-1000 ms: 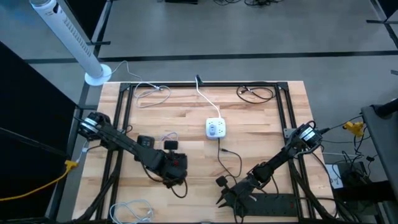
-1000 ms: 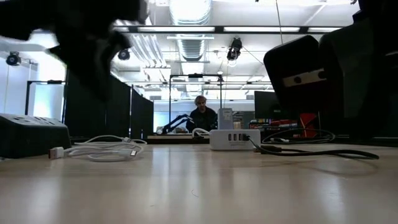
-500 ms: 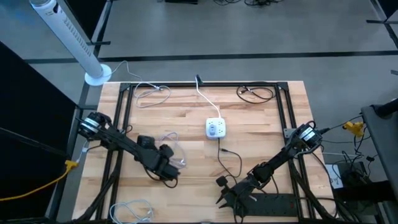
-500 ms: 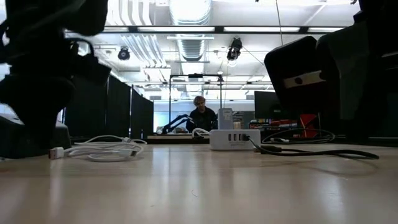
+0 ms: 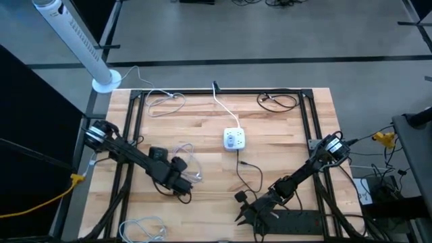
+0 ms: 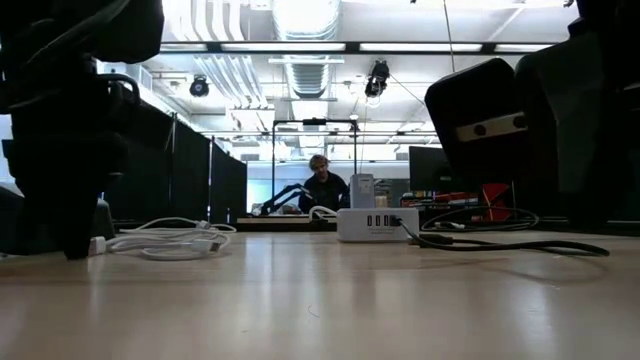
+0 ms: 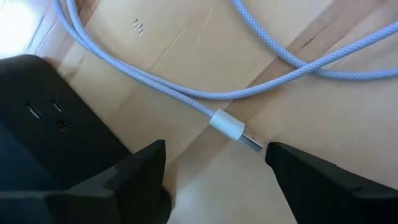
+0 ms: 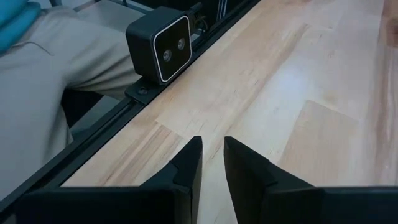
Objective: Insert USB
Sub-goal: Insert the purple charger cable into the white charger adapter
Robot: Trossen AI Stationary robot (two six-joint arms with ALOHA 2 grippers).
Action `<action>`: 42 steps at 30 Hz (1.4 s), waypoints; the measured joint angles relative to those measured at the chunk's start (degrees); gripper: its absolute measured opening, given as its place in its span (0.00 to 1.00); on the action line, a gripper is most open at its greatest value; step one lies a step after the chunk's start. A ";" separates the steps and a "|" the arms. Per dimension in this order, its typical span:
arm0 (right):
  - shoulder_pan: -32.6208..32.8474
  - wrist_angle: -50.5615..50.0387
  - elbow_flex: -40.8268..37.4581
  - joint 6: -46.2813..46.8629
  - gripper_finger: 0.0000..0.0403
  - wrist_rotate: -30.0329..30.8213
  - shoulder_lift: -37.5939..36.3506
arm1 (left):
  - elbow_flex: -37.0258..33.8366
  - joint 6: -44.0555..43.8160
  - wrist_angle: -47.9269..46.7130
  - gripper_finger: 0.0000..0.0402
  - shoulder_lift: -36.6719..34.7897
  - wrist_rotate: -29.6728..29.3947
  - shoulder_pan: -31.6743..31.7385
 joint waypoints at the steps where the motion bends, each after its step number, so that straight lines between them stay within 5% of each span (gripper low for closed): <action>1: 0.00 -0.02 0.00 0.00 0.12 -0.01 0.00 | -0.23 -0.26 0.27 0.69 -0.24 -0.04 0.01; 16: -0.02 0.02 0.00 0.20 0.17 -0.01 0.00 | -1.79 -1.60 2.43 0.64 -1.30 -5.71 3.10; 26: -0.02 -0.01 0.00 0.18 0.14 0.01 0.00 | -2.03 4.52 7.02 0.05 -1.29 -4.05 4.28; 33: -0.01 0.11 0.00 -1.81 0.12 2.05 0.00 | 0.81 8.38 5.13 0.04 -1.73 -5.30 3.90; 42: -1.35 5.68 0.00 -11.93 0.20 13.56 -3.86 | 6.83 19.83 6.63 0.04 -3.29 -18.25 -1.91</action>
